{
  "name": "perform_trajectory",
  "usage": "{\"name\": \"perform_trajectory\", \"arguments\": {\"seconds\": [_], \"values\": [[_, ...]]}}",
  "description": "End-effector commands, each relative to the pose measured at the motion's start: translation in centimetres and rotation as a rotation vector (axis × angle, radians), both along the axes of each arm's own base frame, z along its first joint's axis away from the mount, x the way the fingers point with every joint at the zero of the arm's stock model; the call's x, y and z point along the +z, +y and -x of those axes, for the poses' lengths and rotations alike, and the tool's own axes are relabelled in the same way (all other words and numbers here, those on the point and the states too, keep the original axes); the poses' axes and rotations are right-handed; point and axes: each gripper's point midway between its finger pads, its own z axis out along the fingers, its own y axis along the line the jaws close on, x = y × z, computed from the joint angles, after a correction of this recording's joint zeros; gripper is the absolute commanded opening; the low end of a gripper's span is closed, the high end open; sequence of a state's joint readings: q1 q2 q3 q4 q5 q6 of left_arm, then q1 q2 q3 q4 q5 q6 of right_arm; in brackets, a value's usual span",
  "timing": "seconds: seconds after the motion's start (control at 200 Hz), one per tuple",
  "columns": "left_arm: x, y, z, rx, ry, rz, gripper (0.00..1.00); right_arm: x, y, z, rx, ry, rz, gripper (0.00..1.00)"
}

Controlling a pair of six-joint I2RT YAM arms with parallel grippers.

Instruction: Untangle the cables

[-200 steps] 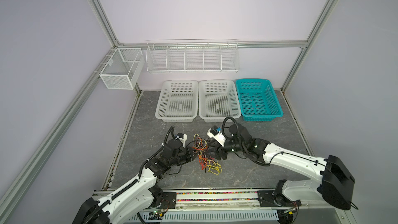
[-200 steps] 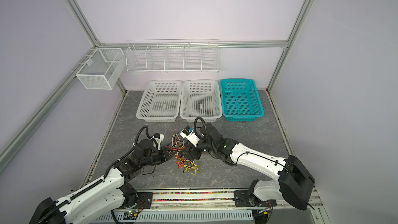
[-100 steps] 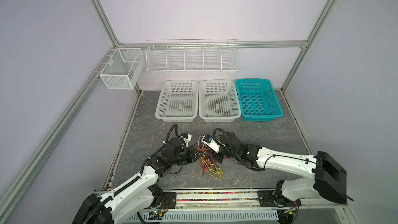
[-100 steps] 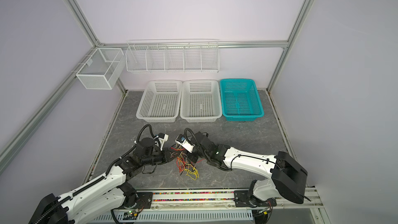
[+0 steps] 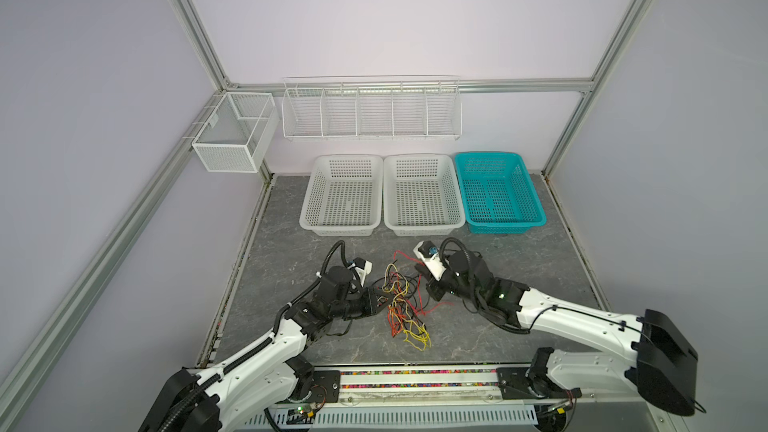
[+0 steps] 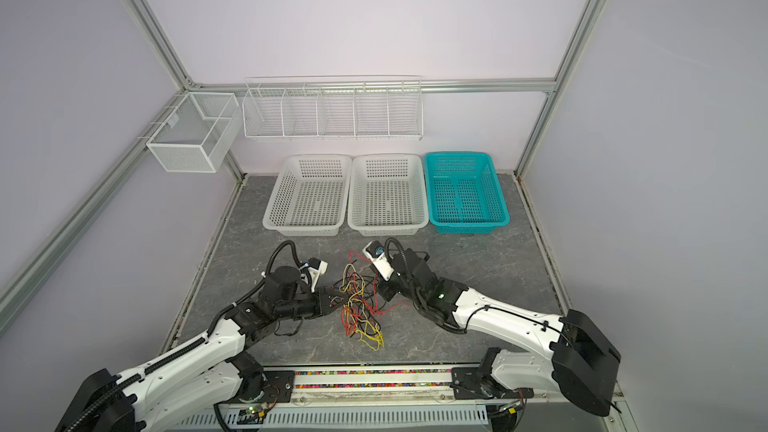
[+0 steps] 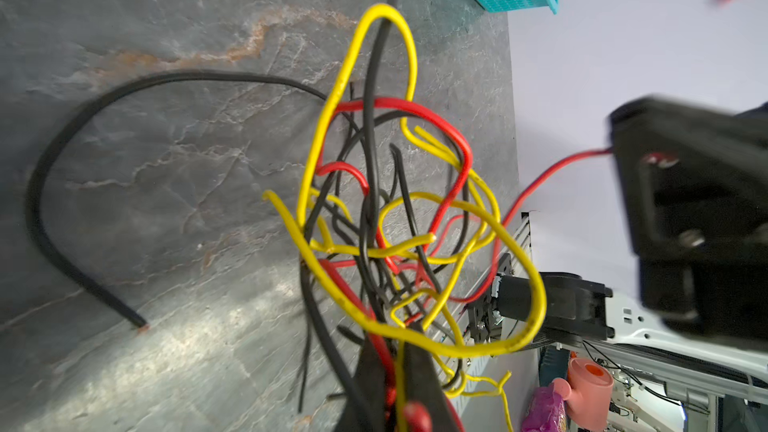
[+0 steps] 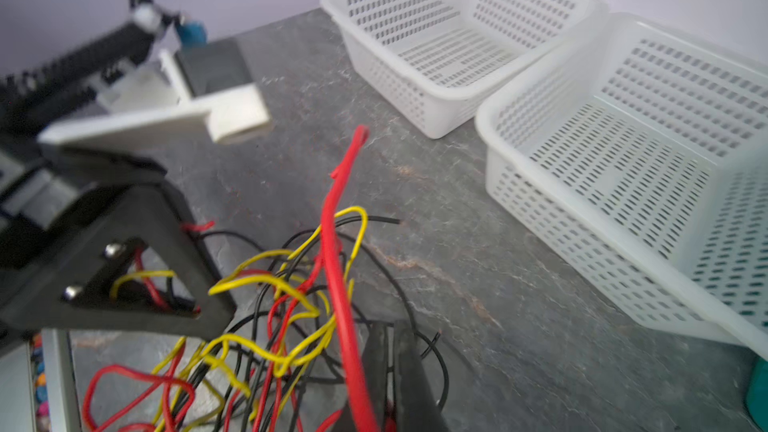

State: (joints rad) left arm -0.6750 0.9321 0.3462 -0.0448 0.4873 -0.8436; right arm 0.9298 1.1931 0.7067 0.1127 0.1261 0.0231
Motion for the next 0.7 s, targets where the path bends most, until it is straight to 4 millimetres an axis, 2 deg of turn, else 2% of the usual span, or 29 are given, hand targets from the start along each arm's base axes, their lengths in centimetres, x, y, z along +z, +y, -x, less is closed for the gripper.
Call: {"name": "perform_trajectory", "arguments": {"seconds": [0.0, 0.17, 0.19, 0.215, 0.4, 0.585, 0.695], "values": [[-0.5, -0.2, 0.3, -0.03, -0.01, 0.011, 0.03, 3.9, -0.1, -0.2, -0.024, 0.023, -0.114, 0.07], [-1.4, 0.1, 0.5, -0.02, -0.008, -0.001, 0.0, 7.8, -1.5, -0.1, -0.074, 0.016, -0.141, 0.07], [-1.4, 0.2, 0.5, -0.019, -0.011, -0.003, 0.0, 7.8, -1.8, 0.0, -0.082, 0.019, -0.131, 0.07], [-1.4, 0.3, 0.5, -0.015, -0.013, -0.006, 0.0, 9.5, -2.1, -0.1, -0.096, 0.001, -0.148, 0.07], [-2.6, 1.8, -0.1, 0.052, -0.023, -0.093, 0.0, 15.6, -5.6, 0.0, -0.2, -0.064, -0.13, 0.07], [-3.4, 2.4, -0.6, 0.095, -0.018, -0.131, 0.0, 21.0, -9.1, 0.7, -0.272, -0.143, -0.131, 0.07], [-3.6, 2.5, -1.0, 0.108, -0.024, -0.147, 0.0, 23.6, -10.9, 1.2, -0.307, -0.19, -0.125, 0.07]]}}
